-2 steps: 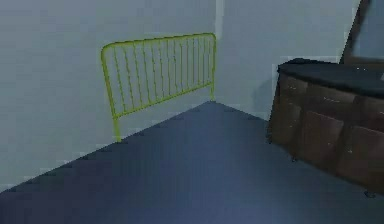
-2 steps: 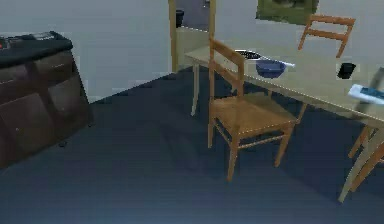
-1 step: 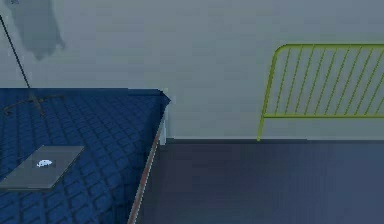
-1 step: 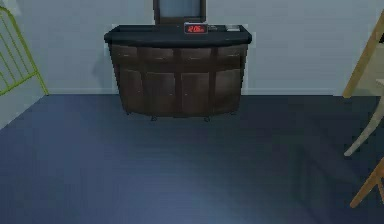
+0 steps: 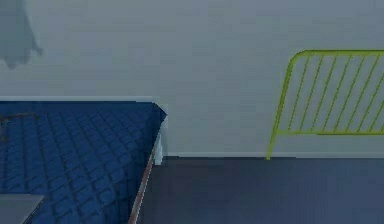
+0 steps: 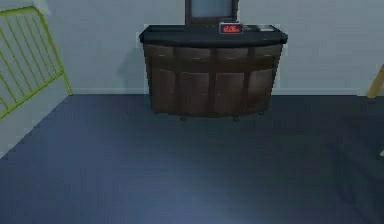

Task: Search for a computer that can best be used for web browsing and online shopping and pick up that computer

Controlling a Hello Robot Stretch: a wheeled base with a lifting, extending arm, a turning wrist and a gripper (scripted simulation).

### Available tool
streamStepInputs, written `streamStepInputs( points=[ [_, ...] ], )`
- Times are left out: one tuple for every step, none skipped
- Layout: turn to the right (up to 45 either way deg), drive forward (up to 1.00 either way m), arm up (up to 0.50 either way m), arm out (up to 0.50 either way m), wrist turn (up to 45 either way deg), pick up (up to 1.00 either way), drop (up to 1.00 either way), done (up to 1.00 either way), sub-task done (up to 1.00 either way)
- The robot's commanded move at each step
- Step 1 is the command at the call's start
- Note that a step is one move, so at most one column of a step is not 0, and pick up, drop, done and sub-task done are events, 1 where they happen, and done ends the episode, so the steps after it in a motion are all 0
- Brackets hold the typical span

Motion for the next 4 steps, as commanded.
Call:
streamStepInputs(
  points=[
    [-45.0,0.0,0.0,0.0,0.0,0.0,0.0,0.0,0.0],
    [-45.0,0.0,0.0,0.0,0.0,0.0,0.0,0.0,0.0],
    [-45.0,0.0,0.0,0.0,0.0,0.0,0.0,0.0,0.0],
    [-9.0,0.0,0.0,0.0,0.0,0.0,0.0,0.0,0.0]
  ],
)
